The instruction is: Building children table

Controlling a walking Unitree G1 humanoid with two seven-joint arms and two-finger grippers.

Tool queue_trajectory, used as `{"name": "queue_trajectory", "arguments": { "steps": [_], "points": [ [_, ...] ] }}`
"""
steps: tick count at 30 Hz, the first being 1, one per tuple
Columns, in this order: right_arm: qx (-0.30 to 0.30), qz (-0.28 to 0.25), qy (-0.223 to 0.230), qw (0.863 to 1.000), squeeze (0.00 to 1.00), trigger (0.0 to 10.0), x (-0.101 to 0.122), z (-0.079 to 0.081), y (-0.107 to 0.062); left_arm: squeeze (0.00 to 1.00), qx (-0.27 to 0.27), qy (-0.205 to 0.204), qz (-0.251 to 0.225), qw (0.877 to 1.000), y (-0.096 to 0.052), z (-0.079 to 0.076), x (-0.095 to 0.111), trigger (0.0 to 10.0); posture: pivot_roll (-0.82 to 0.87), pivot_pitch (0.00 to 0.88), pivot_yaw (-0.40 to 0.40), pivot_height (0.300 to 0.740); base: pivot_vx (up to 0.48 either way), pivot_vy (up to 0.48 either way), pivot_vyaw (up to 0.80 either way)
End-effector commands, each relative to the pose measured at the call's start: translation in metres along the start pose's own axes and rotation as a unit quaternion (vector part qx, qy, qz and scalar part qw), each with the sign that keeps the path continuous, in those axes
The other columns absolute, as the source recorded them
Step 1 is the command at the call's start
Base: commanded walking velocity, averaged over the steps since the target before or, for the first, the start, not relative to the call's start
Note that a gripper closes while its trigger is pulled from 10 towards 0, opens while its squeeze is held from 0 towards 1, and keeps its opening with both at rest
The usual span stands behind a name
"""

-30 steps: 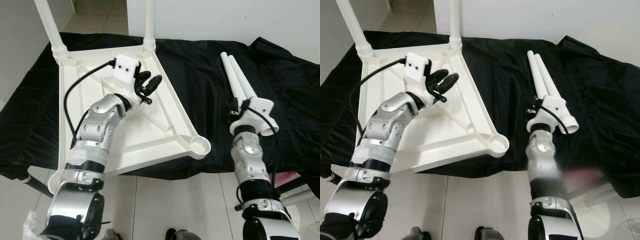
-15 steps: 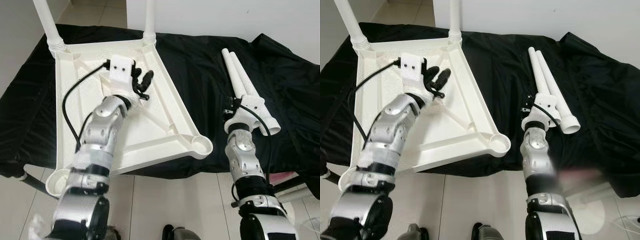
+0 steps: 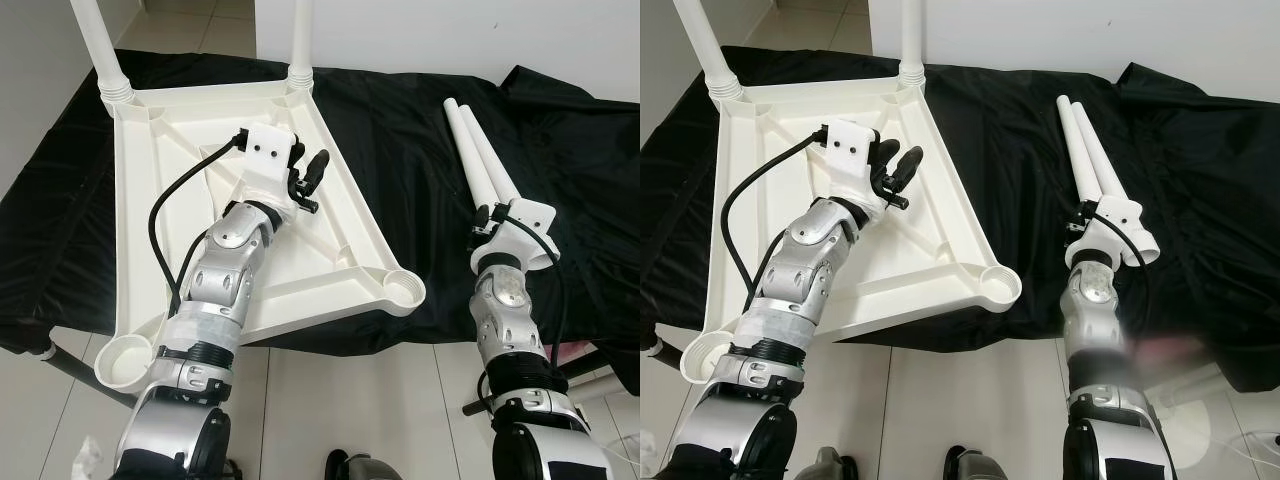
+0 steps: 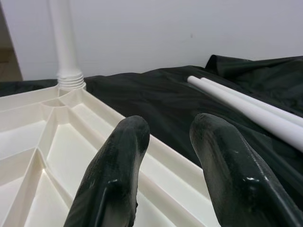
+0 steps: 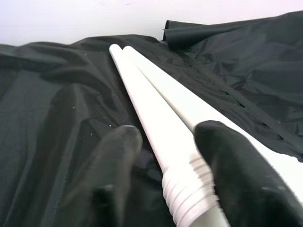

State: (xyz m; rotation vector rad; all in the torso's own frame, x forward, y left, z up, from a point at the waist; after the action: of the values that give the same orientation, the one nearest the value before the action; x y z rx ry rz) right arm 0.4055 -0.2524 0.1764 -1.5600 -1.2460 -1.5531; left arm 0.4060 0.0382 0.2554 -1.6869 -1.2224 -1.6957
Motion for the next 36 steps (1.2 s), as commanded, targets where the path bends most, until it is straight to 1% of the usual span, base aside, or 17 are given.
{"name": "queue_trajectory", "arguments": {
  "steps": [1, 2, 3, 5, 7, 9, 13, 14, 17, 18, 21, 23, 25, 29, 30, 33, 36],
  "points": [
    [-0.013, 0.014, 0.005, 1.0, 1.0, 10.0, -0.012, -0.012, -0.002, 0.0, -0.012, 0.005, 0.009, 1.0, -0.002, -0.005, -0.008, 10.0, 0.0, 0.122, -0.042, 0.74, 0.0, 0.0, 0.0],
    [-0.019, 0.011, 0.0, 1.0, 1.0, 10.0, -0.012, -0.022, -0.002, 0.0, -0.01, -0.002, 0.006, 1.0, -0.001, -0.008, -0.006, 10.0, -0.01, 0.129, -0.037, 0.74, 0.0, 0.0, 0.0],
    [-0.019, 0.011, 0.0, 1.0, 1.0, 10.0, -0.012, -0.022, -0.002, 0.0, -0.01, -0.002, 0.006, 1.0, -0.001, -0.008, -0.006, 10.0, -0.01, 0.129, -0.037, 0.74, 0.0, 0.0, 0.0],
    [-0.013, 0.006, -0.005, 1.0, 1.0, 10.0, -0.011, -0.034, 0.0, 0.0, -0.01, -0.006, 0.003, 1.0, 0.003, -0.014, -0.005, 10.0, -0.01, 0.142, -0.04, 0.74, 0.0, 0.0, 0.0],
    [-0.012, 0.004, -0.008, 1.0, 1.0, 10.0, -0.011, -0.037, 0.001, 0.0, -0.011, -0.006, 0.002, 1.0, 0.004, -0.015, -0.004, 10.0, -0.01, 0.142, -0.04, 0.74, 0.0, 0.0, 0.0],
    [0.016, 0.006, -0.011, 1.0, 1.0, 10.0, -0.009, -0.035, 0.006, 0.0, -0.015, -0.003, 0.003, 1.0, 0.006, -0.018, -0.004, 10.0, -0.02, 0.163, -0.047, 0.74, 0.0, 0.0, 0.0],
    [0.035, 0.01, -0.012, 0.999, 1.0, 10.0, -0.008, -0.032, 0.009, 0.0, -0.018, -0.001, 0.003, 1.0, 0.007, -0.019, -0.004, 10.0, -0.02, 0.169, -0.05, 0.74, 0.0, 0.0, 0.0],
    [0.049, 0.013, -0.011, 0.999, 0.69, 10.0, -0.007, -0.028, 0.01, 0.0, -0.018, 0.0, 0.002, 1.0, 0.006, -0.02, -0.004, 10.0, -0.03, 0.176, -0.053, 0.74, 0.0, 0.0, 0.0],
    [0.059, 0.015, -0.01, 0.998, 0.69, 10.0, -0.007, -0.026, 0.011, 0.0, -0.018, 0.001, 0.001, 1.0, 0.005, -0.02, -0.004, 10.0, -0.03, 0.176, -0.053, 0.74, 0.0, 0.0, 0.0],
    [0.078, 0.012, -0.007, 0.997, 0.0, 10.0, -0.004, -0.021, 0.013, 0.0, -0.017, -0.001, 0.002, 1.0, 0.002, -0.02, -0.005, 10.0, -0.04, 0.185, -0.06, 0.74, 0.0, 0.0, 0.0],
    [0.122, 0.002, 0.0, 0.993, 0.0, 10.0, 0.005, -0.007, 0.016, 0.0, -0.011, 0.002, 0.007, 1.0, -0.003, -0.018, -0.009, 10.0, -0.03, 0.214, -0.068, 0.74, 0.0, 0.0, 0.0],
    [0.13, 0.0, 0.002, 0.991, 0.0, 10.0, 0.007, -0.004, 0.017, 0.0, -0.008, 0.002, 0.008, 1.0, -0.003, -0.017, -0.009, 10.0, -0.03, 0.214, -0.068, 0.74, 0.0, 0.0, 0.0],
    [0.144, -0.002, -0.001, 0.99, 0.0, 10.0, 0.01, -0.001, 0.021, 0.0, -0.006, -0.003, 0.009, 1.0, -0.004, -0.019, -0.009, 10.0, -0.02, 0.235, -0.069, 0.74, 0.0, 0.0, 0.0],
    [0.15, 0.001, 0.001, 0.989, 0.0, 10.0, 0.01, -0.001, 0.023, 0.0, -0.007, -0.005, 0.01, 1.0, -0.005, -0.021, -0.009, 10.0, -0.01, 0.241, -0.069, 0.74, 0.0, 0.0, 0.0],
    [0.153, 0.002, 0.001, 0.988, 0.0, 10.0, 0.01, 0.001, 0.023, 0.0, -0.008, -0.003, 0.011, 1.0, -0.006, -0.022, -0.008, 10.0, 0.0, 0.265, -0.065, 0.74, 0.0, 0.0, 0.0],
    [0.154, 0.013, -0.002, 0.988, 0.0, 10.0, 0.005, 0.0, 0.025, 0.0, -0.008, -0.001, 0.015, 1.0, -0.008, -0.021, -0.009, 10.0, 0.01, 0.273, -0.061, 0.74, 0.0, 0.0, 0.0],
    [0.144, 0.01, -0.017, 0.989, 0.0, 10.0, 0.006, -0.002, 0.026, 0.0, -0.004, -0.001, 0.02, 1.0, -0.01, -0.019, -0.009, 10.0, 0.01, 0.285, -0.055, 0.74, 0.0, 0.0, 0.0]
  ]
}}
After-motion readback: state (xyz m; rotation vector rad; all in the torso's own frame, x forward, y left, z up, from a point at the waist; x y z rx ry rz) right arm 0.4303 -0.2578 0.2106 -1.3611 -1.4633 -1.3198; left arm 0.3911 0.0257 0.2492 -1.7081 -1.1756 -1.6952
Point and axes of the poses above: a point about 5 cm out from each wrist's last joint towards the gripper, its own y axis pointing out of the wrist towards the gripper, its own x axis along the axis of the wrist's last joint, z = x × y, the point moved 6 cm from there along y, pointing out of the wrist towards the gripper, and after that the axes turned 14 degrees about -y, right-handed, at the moved point
